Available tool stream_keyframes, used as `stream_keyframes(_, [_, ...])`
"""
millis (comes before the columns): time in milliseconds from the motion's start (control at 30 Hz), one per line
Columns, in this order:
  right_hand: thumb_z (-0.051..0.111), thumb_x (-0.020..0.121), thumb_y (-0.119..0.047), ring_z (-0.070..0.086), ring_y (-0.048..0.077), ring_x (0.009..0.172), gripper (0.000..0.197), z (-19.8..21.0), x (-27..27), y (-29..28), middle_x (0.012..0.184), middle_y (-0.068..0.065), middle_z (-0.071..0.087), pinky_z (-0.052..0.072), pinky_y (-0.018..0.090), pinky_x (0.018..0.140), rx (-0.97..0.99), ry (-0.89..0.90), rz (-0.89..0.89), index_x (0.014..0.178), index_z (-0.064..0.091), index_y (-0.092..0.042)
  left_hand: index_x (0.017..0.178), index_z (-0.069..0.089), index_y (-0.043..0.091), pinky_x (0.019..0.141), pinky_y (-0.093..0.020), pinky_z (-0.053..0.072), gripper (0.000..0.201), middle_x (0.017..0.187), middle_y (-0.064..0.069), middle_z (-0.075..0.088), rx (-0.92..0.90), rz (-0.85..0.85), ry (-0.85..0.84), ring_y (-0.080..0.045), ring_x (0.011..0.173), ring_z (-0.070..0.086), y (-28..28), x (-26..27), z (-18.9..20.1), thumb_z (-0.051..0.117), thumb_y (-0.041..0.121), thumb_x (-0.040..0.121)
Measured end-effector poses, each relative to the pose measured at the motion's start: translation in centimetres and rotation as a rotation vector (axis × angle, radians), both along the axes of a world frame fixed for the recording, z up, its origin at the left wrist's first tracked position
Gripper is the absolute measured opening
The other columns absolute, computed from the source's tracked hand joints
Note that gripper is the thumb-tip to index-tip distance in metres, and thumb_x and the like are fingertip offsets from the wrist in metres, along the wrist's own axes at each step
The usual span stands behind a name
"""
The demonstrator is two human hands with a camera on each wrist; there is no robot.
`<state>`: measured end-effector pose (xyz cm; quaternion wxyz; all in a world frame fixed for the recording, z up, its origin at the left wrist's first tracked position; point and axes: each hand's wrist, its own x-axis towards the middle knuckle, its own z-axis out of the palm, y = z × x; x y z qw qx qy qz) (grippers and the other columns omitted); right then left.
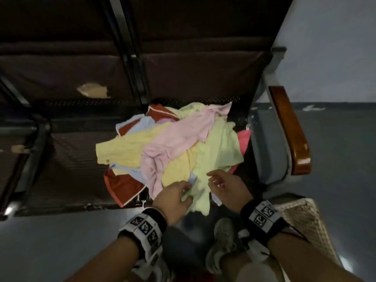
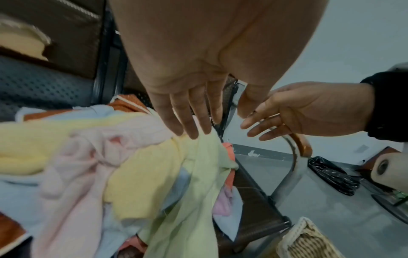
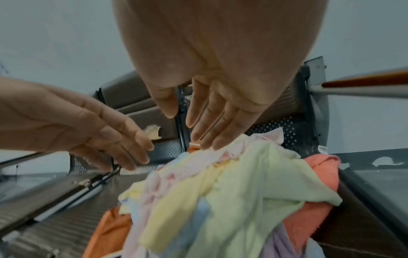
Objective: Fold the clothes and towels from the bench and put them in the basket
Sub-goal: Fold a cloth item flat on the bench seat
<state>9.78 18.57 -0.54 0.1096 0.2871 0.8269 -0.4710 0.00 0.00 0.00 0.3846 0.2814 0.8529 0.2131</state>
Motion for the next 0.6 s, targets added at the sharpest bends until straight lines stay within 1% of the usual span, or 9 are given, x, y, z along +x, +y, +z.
stream_keyframes(133, [0.065, 0.094, -0.021, 0.062, 0.016, 0.108, 0.032, -9.5, -1.5, 1.5, 0.118, -0.001, 0.066, 0.050, 0.039, 0.097, 0.116, 0.017, 0.067, 0.126, 0.064, -0.020, 0.139, 0.051, 0.022, 0.102, -0.031, 0.041, 0.053, 0.136, -0.001, 0.056, 0.087, 0.018, 0.108, -0.022, 0.124, 0.051, 1.9, -1.6, -11.0, 0.061, 0.036, 0.090])
stream_keyframes(167, [0.065, 0.094, -0.020, 0.061, 0.017, 0.111, 0.034, -14.7, -1.8, 1.6, 0.122, 0.001, 0.064, 0.049, 0.038, 0.098, 0.165, 0.043, 0.081, 0.128, 0.063, -0.019, 0.140, 0.050, 0.021, 0.104, -0.033, 0.040, 0.057, 0.138, -0.003, 0.054, 0.109, 0.027, 0.148, -0.024, 0.125, 0.049, 2.4, -1.5, -16.4, 0.062, 0.038, 0.087])
stream_keyframes(233, [0.066, 0.093, -0.019, 0.060, 0.018, 0.111, 0.037, -15.1, -3.8, 2.7, 0.124, 0.004, 0.061, 0.048, 0.036, 0.099, 0.203, 0.099, 0.093, 0.130, 0.062, -0.018, 0.142, 0.048, 0.019, 0.106, -0.036, 0.039, 0.066, 0.142, -0.006, 0.050, 0.144, 0.054, 0.225, -0.028, 0.128, 0.046, 3.6, -3.3, -17.4, 0.060, 0.046, 0.083])
stream_keyframes(333, [0.066, 0.092, -0.020, 0.062, 0.016, 0.093, 0.038, -19.1, -6.6, 3.5, 0.116, 0.002, 0.064, 0.051, 0.037, 0.093, 0.290, 0.189, 0.099, 0.130, 0.062, -0.019, 0.143, 0.044, 0.018, 0.101, -0.040, 0.039, 0.072, 0.140, -0.011, 0.051, 0.163, 0.057, 0.428, -0.032, 0.125, 0.047, 5.1, -5.8, -22.0, 0.053, 0.051, 0.080])
stream_keyframes(400, [0.065, 0.091, -0.024, 0.061, 0.013, 0.080, 0.038, -21.2, -8.2, 3.5, 0.105, -0.007, 0.066, 0.053, 0.037, 0.086, 0.328, 0.235, 0.098, 0.129, 0.061, -0.023, 0.138, 0.047, 0.020, 0.094, -0.043, 0.042, 0.065, 0.128, -0.008, 0.058, 0.204, 0.072, 0.517, -0.032, 0.116, 0.052, 5.8, -7.2, -24.0, 0.050, 0.053, 0.082])
stream_keyframes(467, [0.062, 0.090, -0.029, 0.059, 0.009, 0.073, 0.034, -22.4, -9.4, 3.7, 0.089, -0.013, 0.066, 0.053, 0.035, 0.080, 0.367, 0.266, 0.084, 0.123, 0.063, -0.028, 0.124, 0.055, 0.021, 0.086, -0.044, 0.044, 0.051, 0.115, -0.005, 0.061, 0.300, 0.169, 0.681, -0.033, 0.107, 0.054, 5.9, -8.8, -24.8, 0.048, 0.051, 0.084])
stream_keyframes(533, [0.060, 0.089, -0.033, 0.059, 0.008, 0.074, 0.028, -22.8, -10.3, 3.6, 0.084, -0.017, 0.064, 0.053, 0.035, 0.079, 0.400, 0.274, 0.092, 0.116, 0.066, -0.030, 0.122, 0.056, 0.022, 0.085, -0.045, 0.041, 0.045, 0.117, -0.008, 0.058, 0.315, 0.258, 0.872, -0.035, 0.109, 0.051, 5.3, -10.7, -25.0, 0.052, 0.043, 0.082])
stream_keyframes(567, [0.060, 0.088, -0.034, 0.060, 0.008, 0.078, 0.027, -22.9, -10.5, 3.4, 0.085, -0.018, 0.064, 0.053, 0.034, 0.079, 0.412, 0.272, 0.098, 0.114, 0.067, -0.031, 0.126, 0.054, 0.022, 0.087, -0.045, 0.041, 0.048, 0.122, -0.009, 0.057, 0.265, 0.278, 0.902, -0.035, 0.113, 0.050, 4.7, -11.8, -25.0, 0.055, 0.039, 0.081])
stream_keyframes(600, [0.059, 0.088, -0.035, 0.060, 0.010, 0.081, 0.027, -22.9, -10.6, 3.1, 0.087, -0.017, 0.064, 0.053, 0.035, 0.081, 0.423, 0.263, 0.101, 0.113, 0.067, -0.031, 0.130, 0.053, 0.022, 0.090, -0.046, 0.042, 0.051, 0.125, -0.010, 0.058, 0.180, 0.273, 0.853, -0.036, 0.116, 0.052, 4.2, -12.6, -24.9, 0.056, 0.036, 0.082])
